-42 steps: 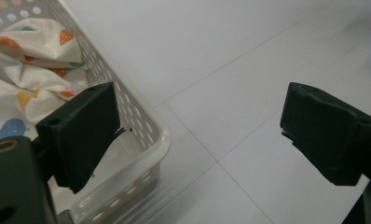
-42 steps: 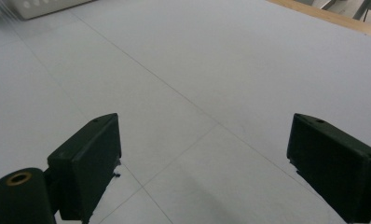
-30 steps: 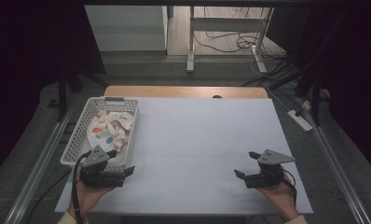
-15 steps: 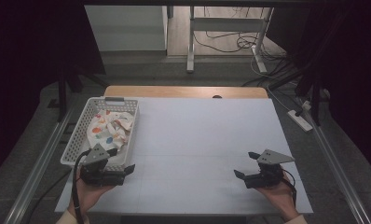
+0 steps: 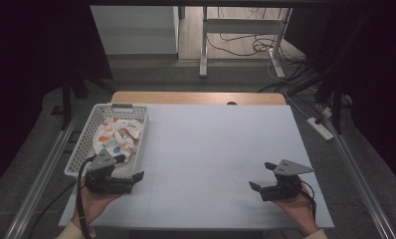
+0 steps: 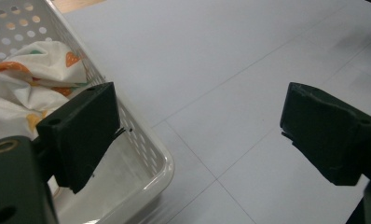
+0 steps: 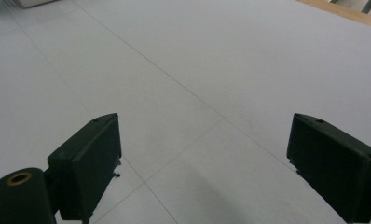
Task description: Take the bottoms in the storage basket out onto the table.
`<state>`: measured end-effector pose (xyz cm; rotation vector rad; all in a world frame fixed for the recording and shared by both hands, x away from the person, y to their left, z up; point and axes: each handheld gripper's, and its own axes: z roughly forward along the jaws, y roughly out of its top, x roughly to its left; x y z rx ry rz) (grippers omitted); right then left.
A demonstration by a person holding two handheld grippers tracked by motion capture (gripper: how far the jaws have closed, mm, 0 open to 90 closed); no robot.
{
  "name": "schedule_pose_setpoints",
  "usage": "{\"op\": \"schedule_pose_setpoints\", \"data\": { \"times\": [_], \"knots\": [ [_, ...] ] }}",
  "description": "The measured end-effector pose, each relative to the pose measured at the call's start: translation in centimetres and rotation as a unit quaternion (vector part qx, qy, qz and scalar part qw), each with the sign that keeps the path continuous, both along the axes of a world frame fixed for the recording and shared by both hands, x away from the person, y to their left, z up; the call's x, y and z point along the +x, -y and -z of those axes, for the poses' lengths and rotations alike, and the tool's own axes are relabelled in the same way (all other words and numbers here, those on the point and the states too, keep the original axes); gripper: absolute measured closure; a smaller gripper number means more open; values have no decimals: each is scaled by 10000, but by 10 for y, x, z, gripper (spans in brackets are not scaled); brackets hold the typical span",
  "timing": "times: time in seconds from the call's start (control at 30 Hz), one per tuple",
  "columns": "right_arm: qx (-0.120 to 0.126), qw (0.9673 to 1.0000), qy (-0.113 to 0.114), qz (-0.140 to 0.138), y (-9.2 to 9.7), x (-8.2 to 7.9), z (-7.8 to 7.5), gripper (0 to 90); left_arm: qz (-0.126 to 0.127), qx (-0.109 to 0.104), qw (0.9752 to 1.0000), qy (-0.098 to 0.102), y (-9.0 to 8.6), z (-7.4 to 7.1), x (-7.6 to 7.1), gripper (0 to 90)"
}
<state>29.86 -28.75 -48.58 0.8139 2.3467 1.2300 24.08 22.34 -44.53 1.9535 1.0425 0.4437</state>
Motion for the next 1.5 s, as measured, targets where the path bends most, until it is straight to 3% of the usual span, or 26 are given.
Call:
{"op": "schedule_pose_setpoints", "data": {
  "times": [0.53,1.5],
  "knots": [
    [-51,10000,-12,3,-1,1,1,101,26,-82,9999,56,2,-9,11,112],
    [-89,10000,-9,-6,-1,1,3,100,-34,-138,9999,-58,-1,-14,40,121]
  ]
}}
